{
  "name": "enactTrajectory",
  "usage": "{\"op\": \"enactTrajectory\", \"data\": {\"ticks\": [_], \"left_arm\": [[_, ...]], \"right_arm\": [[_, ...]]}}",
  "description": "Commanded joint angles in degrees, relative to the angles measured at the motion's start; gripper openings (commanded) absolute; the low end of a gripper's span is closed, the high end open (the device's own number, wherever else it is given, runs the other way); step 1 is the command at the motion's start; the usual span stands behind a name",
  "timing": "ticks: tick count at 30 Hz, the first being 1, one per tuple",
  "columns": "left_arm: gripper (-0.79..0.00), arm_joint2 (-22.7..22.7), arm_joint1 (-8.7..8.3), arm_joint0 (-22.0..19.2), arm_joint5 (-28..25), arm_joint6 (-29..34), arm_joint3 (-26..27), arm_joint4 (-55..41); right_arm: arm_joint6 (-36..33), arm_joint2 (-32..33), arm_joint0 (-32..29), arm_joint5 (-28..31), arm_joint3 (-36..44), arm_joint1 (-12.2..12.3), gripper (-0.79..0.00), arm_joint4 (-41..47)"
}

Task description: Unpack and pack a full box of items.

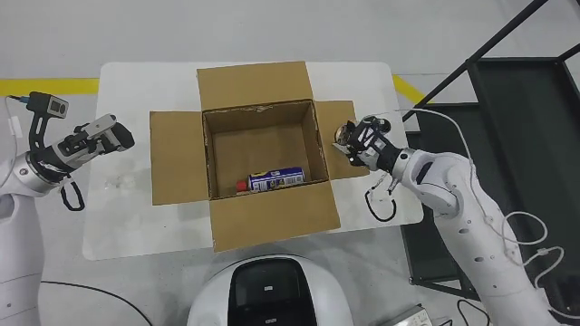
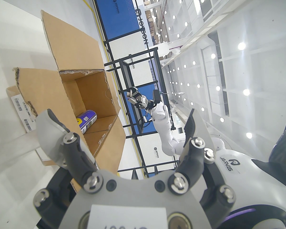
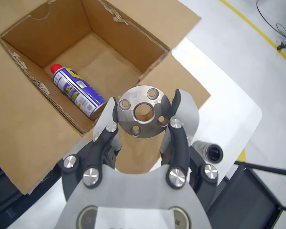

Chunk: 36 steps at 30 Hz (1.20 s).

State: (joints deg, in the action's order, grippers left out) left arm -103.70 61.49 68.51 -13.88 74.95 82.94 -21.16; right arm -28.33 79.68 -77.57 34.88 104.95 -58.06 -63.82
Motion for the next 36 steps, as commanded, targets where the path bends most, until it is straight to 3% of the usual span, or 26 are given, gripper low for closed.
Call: {"op": "enactTrajectory", "data": {"ticks": [1, 7, 12, 19, 27, 28, 30, 31, 32, 36], "left_arm": [[0.000, 0.0, 0.00, 0.0, 0.0, 0.0, 0.0, 0.0], [0.000, 0.0, 0.00, 0.0, 0.0, 0.0, 0.0, 0.0], [0.000, 0.0, 0.00, 0.0, 0.0, 0.0, 0.0, 0.0], [0.000, 0.0, 0.00, 0.0, 0.0, 0.0, 0.0, 0.0], [0.000, 0.0, 0.00, 0.0, 0.0, 0.0, 0.0, 0.0], [0.000, 0.0, 0.00, 0.0, 0.0, 0.0, 0.0, 0.0], [0.000, 0.0, 0.00, 0.0, 0.0, 0.0, 0.0, 0.0], [0.000, 0.0, 0.00, 0.0, 0.0, 0.0, 0.0, 0.0], [0.000, 0.0, 0.00, 0.0, 0.0, 0.0, 0.0, 0.0], [0.000, 0.0, 0.00, 0.0, 0.0, 0.0, 0.0, 0.0]], "right_arm": [[-3.0, -5.4, 5.2, 0.4, -0.3, -0.6, -0.785, -1.4], [-10.9, -22.5, 19.5, -0.8, -7.6, -3.9, -0.785, -3.8], [-14.6, -33.2, 27.8, -3.2, -17.1, -7.3, -0.785, -4.2], [-15.6, -42.3, 36.0, -4.6, -30.8, -12.0, -0.785, -2.3], [-16.1, -47.6, 41.4, -3.8, -41.7, -16.2, -0.782, -0.1], [-16.1, -48.0, 41.8, -3.7, -42.7, -16.6, -0.711, 0.2], [-16.0, -48.6, 42.4, -3.7, -44.7, -17.4, -0.489, 0.6], [-16.0, -48.8, 42.7, -3.7, -45.5, -17.7, -0.289, 0.7], [-15.9, -49.1, 43.0, -3.6, -46.2, -18.0, 0.000, 0.7], [-14.9, -49.2, 43.7, -3.5, -48.5, -18.8, 0.000, 1.1]]}}
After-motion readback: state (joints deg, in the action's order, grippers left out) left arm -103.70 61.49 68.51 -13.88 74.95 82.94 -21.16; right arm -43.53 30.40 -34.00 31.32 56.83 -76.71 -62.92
